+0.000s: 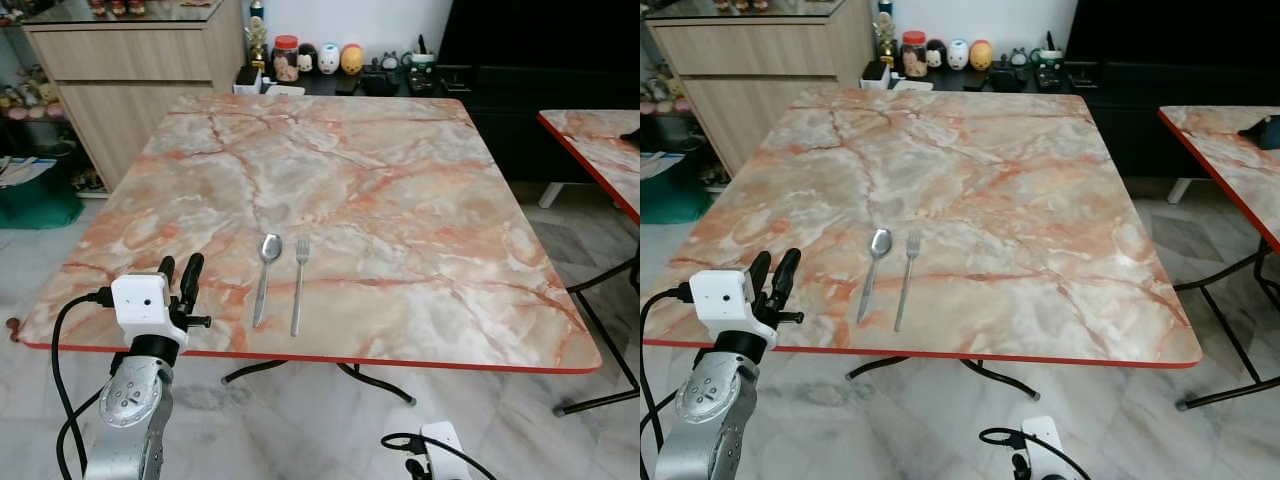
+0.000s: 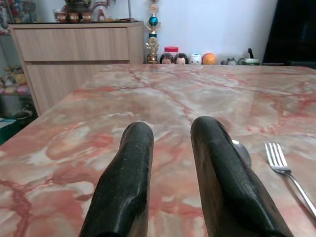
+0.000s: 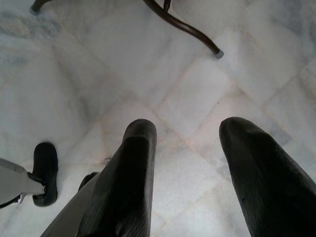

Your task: Setting the table

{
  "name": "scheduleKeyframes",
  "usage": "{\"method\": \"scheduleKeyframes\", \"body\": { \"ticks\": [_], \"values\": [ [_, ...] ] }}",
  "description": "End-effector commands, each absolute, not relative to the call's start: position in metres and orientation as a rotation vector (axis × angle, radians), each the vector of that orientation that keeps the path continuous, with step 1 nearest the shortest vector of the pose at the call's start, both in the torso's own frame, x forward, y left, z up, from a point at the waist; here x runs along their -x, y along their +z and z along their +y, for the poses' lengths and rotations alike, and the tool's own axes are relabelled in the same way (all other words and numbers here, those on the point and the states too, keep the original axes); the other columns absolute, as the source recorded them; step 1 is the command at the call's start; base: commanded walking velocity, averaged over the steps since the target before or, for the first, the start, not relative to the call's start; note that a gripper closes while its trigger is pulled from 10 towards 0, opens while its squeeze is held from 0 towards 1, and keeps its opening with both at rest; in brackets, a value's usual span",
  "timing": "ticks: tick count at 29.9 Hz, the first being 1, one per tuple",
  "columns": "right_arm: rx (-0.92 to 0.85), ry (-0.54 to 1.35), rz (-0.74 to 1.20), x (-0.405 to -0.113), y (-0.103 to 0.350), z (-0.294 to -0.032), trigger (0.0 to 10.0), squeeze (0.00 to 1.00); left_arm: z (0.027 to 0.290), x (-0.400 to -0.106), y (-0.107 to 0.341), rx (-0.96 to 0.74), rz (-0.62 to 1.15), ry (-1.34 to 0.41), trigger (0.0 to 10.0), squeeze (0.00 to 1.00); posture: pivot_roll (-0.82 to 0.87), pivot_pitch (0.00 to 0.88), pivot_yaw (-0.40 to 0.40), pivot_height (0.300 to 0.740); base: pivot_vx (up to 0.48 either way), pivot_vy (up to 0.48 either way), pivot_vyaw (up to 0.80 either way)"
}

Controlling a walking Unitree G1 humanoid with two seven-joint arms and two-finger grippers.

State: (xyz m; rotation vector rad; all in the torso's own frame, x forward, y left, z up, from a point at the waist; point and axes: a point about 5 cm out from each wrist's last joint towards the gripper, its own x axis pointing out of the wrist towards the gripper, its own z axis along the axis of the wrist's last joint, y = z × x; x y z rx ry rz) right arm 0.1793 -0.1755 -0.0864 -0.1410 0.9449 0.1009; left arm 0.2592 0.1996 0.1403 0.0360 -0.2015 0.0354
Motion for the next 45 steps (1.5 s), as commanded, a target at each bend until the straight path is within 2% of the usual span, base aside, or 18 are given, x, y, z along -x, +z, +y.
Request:
{"method": "scheduleKeyframes", "body": {
  "ticks": [1,7,15,19,26,31,45],
  "values": [
    [0.144,0.103,0.934,-0.184,-0.084,-0.173,10.0,0.00,0.203,-0.259,0.137,-0.029,-0.174,0.045,10.0,0.00,-0.01,0.000,-0.024,0.740,0.000,0.000,-0.69],
    [0.147,0.107,0.926,-0.185,-0.084,-0.172,10.0,0.00,0.202,-0.259,0.136,-0.057,-0.166,0.044,10.0,0.00,-0.01,0.000,-0.025,0.740,0.000,0.000,-0.66],
    [0.147,0.101,0.917,-0.184,-0.083,-0.180,10.0,0.00,0.204,-0.260,0.136,-0.041,-0.168,0.055,10.0,0.00,-0.01,0.000,-0.021,0.740,0.000,-0.383,0.00],
    [0.143,0.100,0.922,-0.184,-0.083,-0.180,10.0,0.00,0.208,-0.261,0.137,-0.022,-0.165,0.066,10.0,0.00,-0.01,0.000,-0.015,0.740,0.000,0.000,0.00],
    [0.142,0.101,0.919,-0.184,-0.083,-0.182,10.0,0.00,0.210,-0.261,0.137,-0.051,-0.159,0.053,10.0,0.00,-0.01,0.000,-0.012,0.740,0.000,0.000,-0.63],
    [0.148,0.101,0.911,-0.184,-0.082,-0.184,10.0,0.00,0.212,-0.261,0.137,-0.051,-0.160,0.056,10.0,0.00,-0.01,0.000,-0.011,0.740,0.000,-0.328,0.00],
    [0.151,0.110,0.921,-0.182,-0.084,-0.178,10.0,0.00,0.212,-0.264,0.136,-0.023,-0.145,0.061,10.0,0.00,0.00,0.000,-0.014,0.740,0.000,0.000,0.00]
  ]
}}
